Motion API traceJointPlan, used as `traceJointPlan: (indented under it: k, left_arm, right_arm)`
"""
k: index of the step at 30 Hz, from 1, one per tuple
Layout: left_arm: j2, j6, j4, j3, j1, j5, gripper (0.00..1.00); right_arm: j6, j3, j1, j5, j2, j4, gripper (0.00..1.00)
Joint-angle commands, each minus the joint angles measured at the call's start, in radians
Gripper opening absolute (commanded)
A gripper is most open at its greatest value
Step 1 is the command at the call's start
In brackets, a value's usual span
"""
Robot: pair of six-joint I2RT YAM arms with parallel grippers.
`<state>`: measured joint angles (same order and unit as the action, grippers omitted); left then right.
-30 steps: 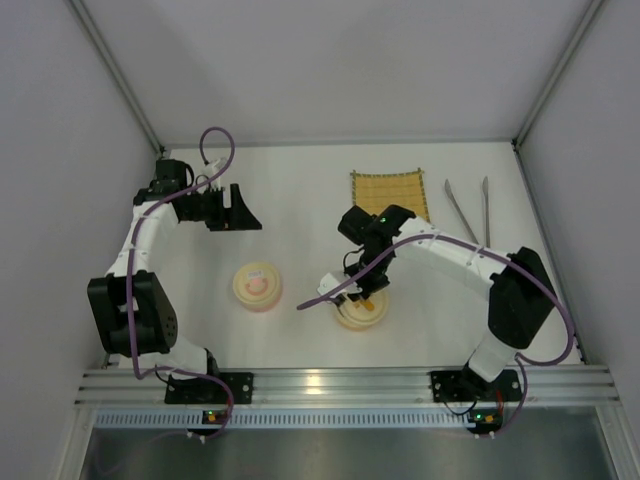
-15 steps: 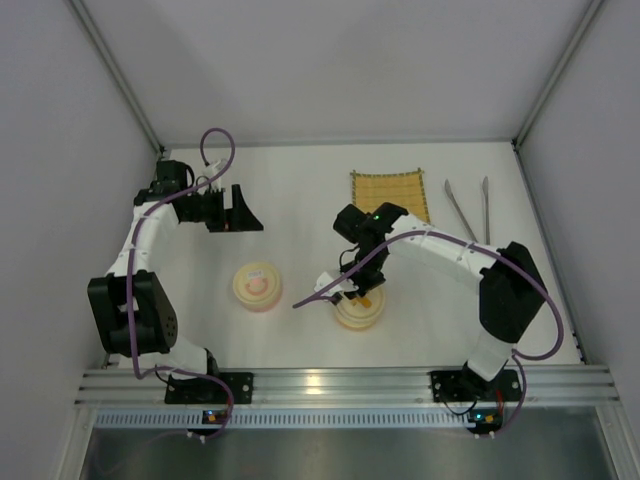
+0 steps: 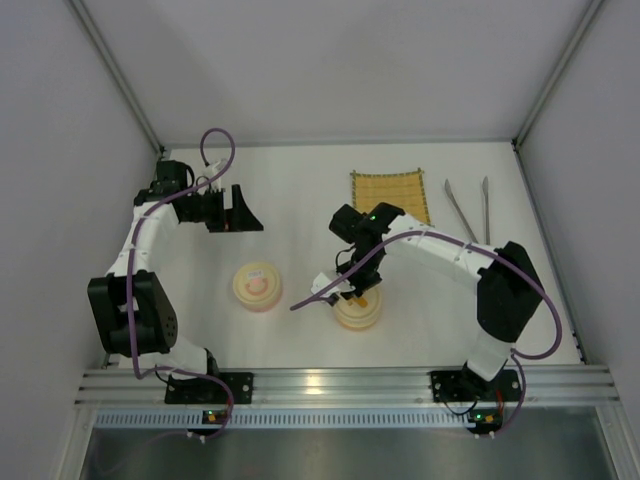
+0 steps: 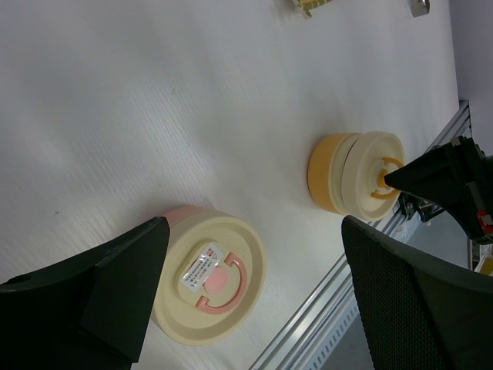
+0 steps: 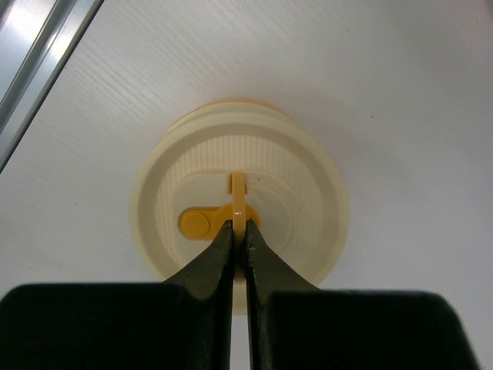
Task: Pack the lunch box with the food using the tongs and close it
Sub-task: Close the box lid on the packing box.
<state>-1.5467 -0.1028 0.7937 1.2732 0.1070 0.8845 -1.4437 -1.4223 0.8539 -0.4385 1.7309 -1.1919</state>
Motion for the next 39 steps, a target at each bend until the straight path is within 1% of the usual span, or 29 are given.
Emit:
traceJointPlan:
  k: [1,8,16,21,26,33,39]
  left_arm:
    - [0.014,-0.011,-0.010,0.008,0.005,0.025,0.98]
    - [0.016,-0.008,-0.013,0.006,0.007,0.025,0.98]
    - [0.011,-0.006,-0.011,0.012,0.007,0.030,0.98]
    - [0.011,-0.011,-0.005,0.009,0.007,0.030,0.98]
    - [0.017,-0.009,-0.008,0.002,0.007,0.030,0.98]
    - [0.016,-0.012,-0.004,0.003,0.007,0.028,0.98]
    - [0.014,-0.012,-0.005,0.003,0.007,0.030,0.98]
  right_arm:
    - [-0.017,-0.026,0.025,-0.043,-0.008,-0.018,0.00]
    - [-0.001,0.054,0.027,-0.048,-0.051,0.055,0.00]
    - [0.014,0.083,0.027,-0.045,-0.056,0.100,0.00]
    - [0.020,0.069,0.025,-0.068,-0.045,0.084,0.00]
    - [0.037,0.000,0.016,-0.126,-0.024,0.031,0.00]
    - [0.042,0.000,0.008,-0.138,-0.024,0.028,0.00]
    - [0.037,0.039,0.005,-0.118,-0.036,0.055,0.00]
